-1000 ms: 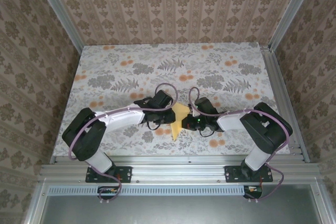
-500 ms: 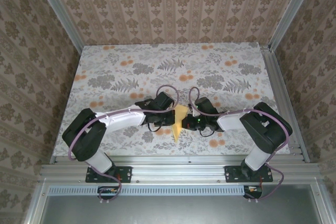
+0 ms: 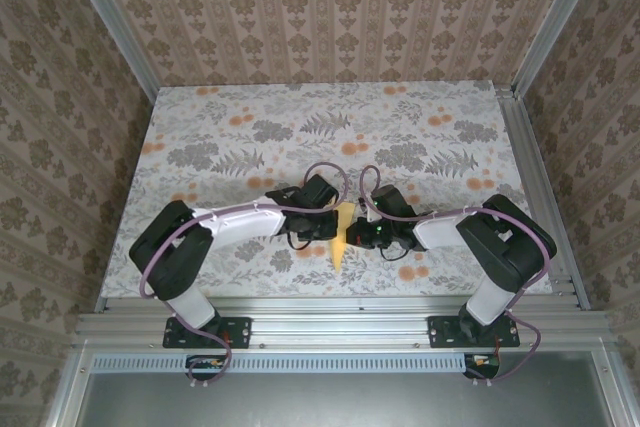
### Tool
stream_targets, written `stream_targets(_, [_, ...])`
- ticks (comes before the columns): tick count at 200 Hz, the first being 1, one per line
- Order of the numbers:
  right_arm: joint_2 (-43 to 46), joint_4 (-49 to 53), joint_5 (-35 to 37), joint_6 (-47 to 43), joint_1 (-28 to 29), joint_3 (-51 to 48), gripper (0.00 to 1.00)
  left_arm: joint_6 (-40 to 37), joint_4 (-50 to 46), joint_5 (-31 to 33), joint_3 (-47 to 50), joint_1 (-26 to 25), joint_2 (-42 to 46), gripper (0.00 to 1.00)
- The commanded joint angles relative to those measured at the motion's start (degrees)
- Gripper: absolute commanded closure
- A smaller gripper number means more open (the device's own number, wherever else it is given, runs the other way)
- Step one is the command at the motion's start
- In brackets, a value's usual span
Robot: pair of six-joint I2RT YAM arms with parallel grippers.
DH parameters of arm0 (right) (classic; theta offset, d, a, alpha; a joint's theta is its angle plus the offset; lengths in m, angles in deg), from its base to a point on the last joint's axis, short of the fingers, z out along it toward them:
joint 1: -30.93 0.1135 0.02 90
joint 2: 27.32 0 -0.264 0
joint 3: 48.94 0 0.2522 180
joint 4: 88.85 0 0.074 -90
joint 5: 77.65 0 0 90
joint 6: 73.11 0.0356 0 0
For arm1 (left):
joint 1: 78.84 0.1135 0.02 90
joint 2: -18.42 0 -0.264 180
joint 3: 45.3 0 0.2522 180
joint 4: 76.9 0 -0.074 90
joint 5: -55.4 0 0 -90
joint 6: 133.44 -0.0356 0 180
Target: Fold a paper plane with a square sheet of paper (pick it up from the middle)
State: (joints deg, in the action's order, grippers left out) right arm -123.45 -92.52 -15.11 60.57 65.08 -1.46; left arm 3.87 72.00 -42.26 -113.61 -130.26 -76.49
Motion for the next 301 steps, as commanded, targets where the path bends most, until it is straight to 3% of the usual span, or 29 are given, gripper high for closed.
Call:
stream_targets(1, [-4.0, 0.7, 3.7, -0.8, 0.5, -1.7, 1.00, 0.2, 1.4, -1.4, -2.0, -0.5, -1.7, 1.00])
stream_targets(179, [-3.7, -3.9, 1.6, -0.6, -1.0, -4.0, 1.00, 2.8, 8.0, -4.6, -2.8, -1.3, -6.7, 1.00])
stream_targets(301, [-0.6, -5.6, -0.3, 0.3, -2.3, -4.5, 1.00, -3.8, 3.0, -5.1, -3.1, 0.0, -6.5, 1.00])
